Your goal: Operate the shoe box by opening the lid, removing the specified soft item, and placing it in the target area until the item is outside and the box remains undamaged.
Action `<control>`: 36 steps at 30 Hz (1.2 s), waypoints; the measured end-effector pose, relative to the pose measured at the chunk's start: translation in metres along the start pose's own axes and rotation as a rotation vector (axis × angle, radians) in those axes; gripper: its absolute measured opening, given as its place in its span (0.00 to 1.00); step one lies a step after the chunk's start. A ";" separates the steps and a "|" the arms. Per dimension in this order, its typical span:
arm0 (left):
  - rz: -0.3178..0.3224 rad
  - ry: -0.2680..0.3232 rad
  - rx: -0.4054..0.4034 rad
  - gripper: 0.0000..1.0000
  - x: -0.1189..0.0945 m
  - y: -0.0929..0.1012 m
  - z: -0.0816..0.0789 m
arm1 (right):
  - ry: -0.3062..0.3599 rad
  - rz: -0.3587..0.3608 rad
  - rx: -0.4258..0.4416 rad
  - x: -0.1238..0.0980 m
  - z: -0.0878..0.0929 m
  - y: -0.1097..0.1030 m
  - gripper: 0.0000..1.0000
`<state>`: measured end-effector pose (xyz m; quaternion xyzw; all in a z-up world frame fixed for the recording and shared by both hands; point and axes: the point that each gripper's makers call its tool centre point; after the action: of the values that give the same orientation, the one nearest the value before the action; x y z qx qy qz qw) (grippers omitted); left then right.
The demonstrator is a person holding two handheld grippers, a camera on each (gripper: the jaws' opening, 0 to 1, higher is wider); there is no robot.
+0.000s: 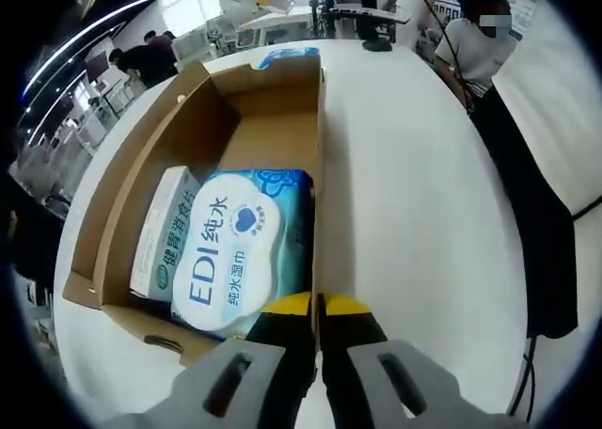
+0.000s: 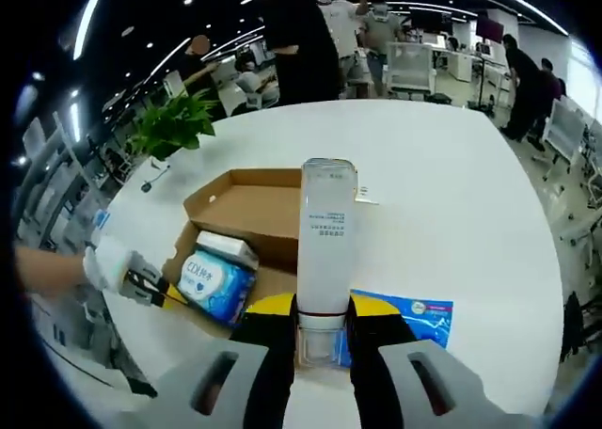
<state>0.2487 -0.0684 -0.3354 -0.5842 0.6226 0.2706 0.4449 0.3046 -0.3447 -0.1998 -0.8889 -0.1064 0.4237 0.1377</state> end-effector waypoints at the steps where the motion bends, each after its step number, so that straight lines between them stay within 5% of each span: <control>1: 0.000 0.000 0.000 0.00 0.000 0.000 0.000 | 0.002 0.001 0.003 -0.001 -0.001 0.001 0.18; 36: 0.001 -0.003 -0.010 0.00 -0.001 0.000 0.002 | 0.036 0.203 -0.026 -0.057 -0.013 0.087 0.18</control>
<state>0.2495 -0.0663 -0.3359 -0.5857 0.6207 0.2749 0.4429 0.2853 -0.4463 -0.1799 -0.9043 -0.0188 0.4182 0.0842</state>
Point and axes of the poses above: the point that each gripper's makers call its tool centre point, and the gripper's own axes: x roughly forward along the fingers, y roughly to its right, z roughly out of its underside, and after that the axes turned 13 degrees about x, right-handed
